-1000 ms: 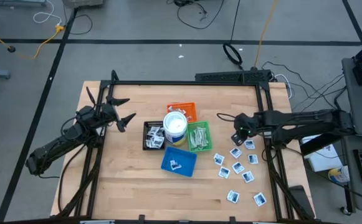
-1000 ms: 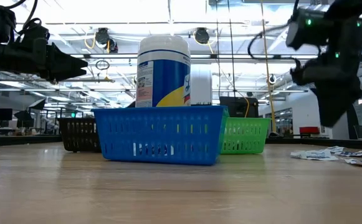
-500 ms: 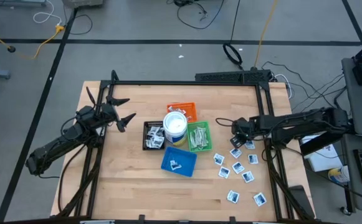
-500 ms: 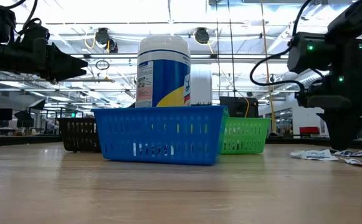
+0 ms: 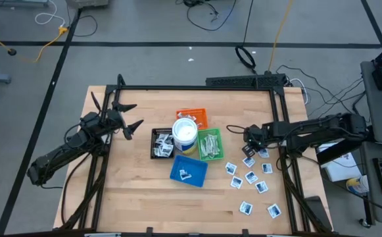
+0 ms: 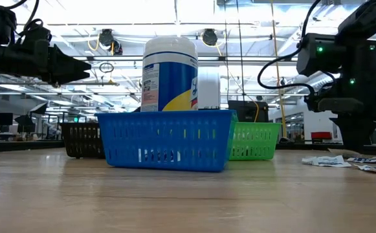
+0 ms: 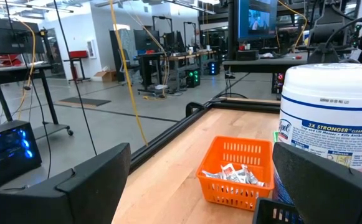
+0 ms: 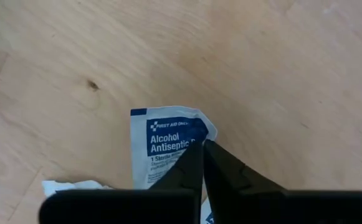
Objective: Pick & Place First Aid Supplies
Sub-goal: Put the blue alcohol pad into the blue bin
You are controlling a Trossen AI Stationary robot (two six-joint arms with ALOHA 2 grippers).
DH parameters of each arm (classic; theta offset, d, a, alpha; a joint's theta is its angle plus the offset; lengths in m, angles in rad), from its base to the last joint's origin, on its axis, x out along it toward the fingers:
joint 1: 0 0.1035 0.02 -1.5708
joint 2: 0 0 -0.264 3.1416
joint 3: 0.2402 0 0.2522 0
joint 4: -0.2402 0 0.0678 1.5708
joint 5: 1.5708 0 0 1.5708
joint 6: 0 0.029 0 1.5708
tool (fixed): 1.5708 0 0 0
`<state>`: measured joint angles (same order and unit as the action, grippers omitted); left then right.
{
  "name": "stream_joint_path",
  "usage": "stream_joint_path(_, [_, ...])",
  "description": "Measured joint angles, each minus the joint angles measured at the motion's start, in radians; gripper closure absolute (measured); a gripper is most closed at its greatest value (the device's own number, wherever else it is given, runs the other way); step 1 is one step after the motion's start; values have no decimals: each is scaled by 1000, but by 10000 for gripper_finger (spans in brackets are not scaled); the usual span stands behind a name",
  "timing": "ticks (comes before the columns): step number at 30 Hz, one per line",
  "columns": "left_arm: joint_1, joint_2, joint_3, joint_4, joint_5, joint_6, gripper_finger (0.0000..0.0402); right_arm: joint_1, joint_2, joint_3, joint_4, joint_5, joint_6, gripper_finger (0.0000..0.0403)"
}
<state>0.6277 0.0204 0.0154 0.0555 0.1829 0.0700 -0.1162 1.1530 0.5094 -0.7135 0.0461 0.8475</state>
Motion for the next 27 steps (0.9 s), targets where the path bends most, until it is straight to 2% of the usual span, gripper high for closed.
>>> stream_joint_path(12, [0,0,0,1,0,0,4,2,-10,220,-210,1,-55,403])
stream_joint_path(20, [0,0,0,0,0,0,4,54,-6,344,-348,4,-22,403])
stream_joint_path(27, [0,0,0,0,0,0,4,167,148,509,-383,4,0,403])
